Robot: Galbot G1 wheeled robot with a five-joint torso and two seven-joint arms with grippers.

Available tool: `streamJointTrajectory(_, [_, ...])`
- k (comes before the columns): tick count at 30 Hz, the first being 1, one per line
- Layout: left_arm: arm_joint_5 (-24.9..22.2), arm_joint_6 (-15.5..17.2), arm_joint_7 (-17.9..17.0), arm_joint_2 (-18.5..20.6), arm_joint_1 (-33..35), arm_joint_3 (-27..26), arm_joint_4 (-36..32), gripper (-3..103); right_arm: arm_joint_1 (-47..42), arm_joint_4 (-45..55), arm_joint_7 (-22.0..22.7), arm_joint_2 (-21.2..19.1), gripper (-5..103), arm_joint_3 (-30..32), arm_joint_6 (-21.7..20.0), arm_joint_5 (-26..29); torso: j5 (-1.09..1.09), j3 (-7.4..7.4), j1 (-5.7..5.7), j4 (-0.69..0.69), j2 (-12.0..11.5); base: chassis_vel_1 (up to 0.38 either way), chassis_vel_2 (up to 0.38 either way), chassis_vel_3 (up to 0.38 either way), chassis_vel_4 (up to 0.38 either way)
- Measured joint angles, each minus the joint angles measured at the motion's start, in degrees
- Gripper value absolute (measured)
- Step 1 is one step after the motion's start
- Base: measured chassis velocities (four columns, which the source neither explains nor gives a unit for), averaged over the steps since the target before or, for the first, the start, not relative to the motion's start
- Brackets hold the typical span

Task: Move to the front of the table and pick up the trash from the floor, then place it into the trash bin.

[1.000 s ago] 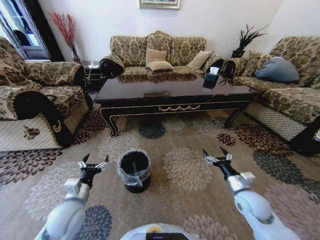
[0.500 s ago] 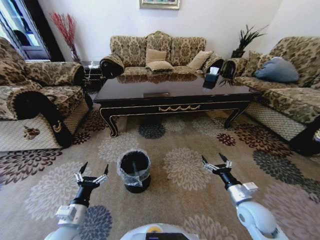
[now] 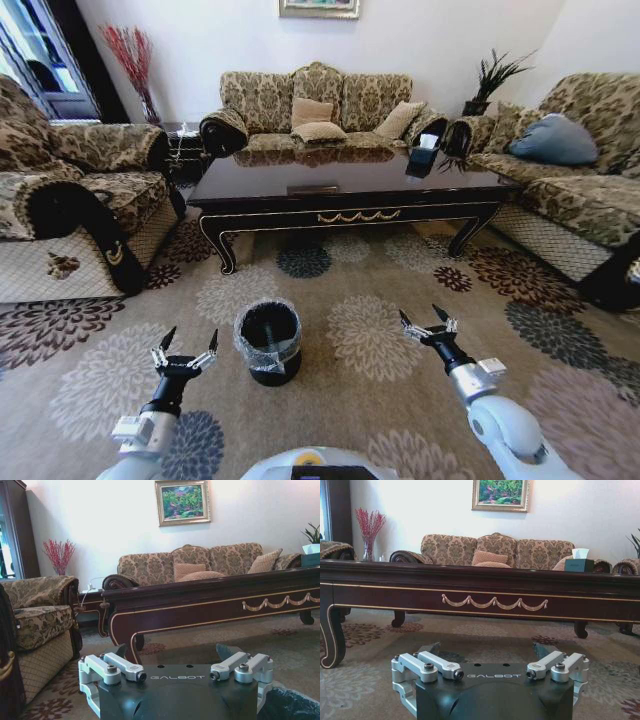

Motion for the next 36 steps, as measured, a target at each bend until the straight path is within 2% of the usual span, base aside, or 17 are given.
streamJointTrajectory(18, [-0.1,0.2,0.0,0.1,-0.1,0.1,0.1,100,0.0,0.0,0.1,0.0,100,0.0,-0.1,0.1,0.00,0.01,0.01,0.00,0.0,0.024,-0.025,-0.021,0.025])
streamJointTrajectory(36, [-0.2,0.3,-0.1,0.1,-0.1,0.1,0.1,100,0.0,0.1,0.1,0.0,100,0.0,-0.1,0.1,-0.01,0.00,0.01,0.00,0.0,0.255,-0.272,-0.257,0.258])
